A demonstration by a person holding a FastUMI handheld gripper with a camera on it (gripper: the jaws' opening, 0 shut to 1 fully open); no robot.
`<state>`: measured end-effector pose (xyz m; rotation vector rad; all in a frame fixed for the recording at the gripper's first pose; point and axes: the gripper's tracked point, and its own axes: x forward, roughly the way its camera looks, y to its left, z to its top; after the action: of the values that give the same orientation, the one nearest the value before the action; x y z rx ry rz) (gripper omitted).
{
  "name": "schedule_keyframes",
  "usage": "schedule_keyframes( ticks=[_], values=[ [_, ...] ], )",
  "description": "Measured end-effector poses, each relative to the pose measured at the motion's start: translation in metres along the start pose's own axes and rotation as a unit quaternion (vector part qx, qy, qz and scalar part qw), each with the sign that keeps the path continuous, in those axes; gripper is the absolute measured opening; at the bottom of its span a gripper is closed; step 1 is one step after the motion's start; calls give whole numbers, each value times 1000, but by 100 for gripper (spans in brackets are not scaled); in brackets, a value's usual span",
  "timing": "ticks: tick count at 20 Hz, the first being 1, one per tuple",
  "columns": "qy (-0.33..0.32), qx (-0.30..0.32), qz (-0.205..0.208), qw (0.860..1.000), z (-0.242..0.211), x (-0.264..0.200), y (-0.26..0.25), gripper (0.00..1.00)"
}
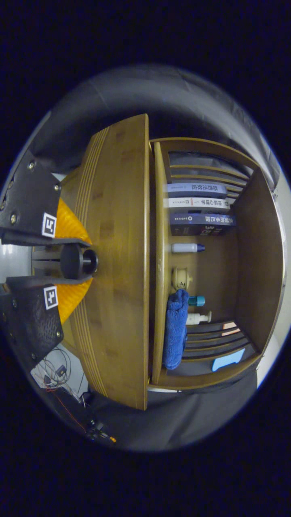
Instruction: Pull open the drawer, take out the items inside it, and place them on the countertop above the cabinet.
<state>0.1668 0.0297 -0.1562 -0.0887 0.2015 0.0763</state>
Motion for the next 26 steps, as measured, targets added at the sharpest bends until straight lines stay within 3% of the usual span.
schedule_keyframes(
  ticks=[13, 26],
  values=[
    [-8, 11, 0, 1000, -16, -69, 1, 30],
    [1, -5, 26, 1000, -40, -121, 6, 30]
  ],
)
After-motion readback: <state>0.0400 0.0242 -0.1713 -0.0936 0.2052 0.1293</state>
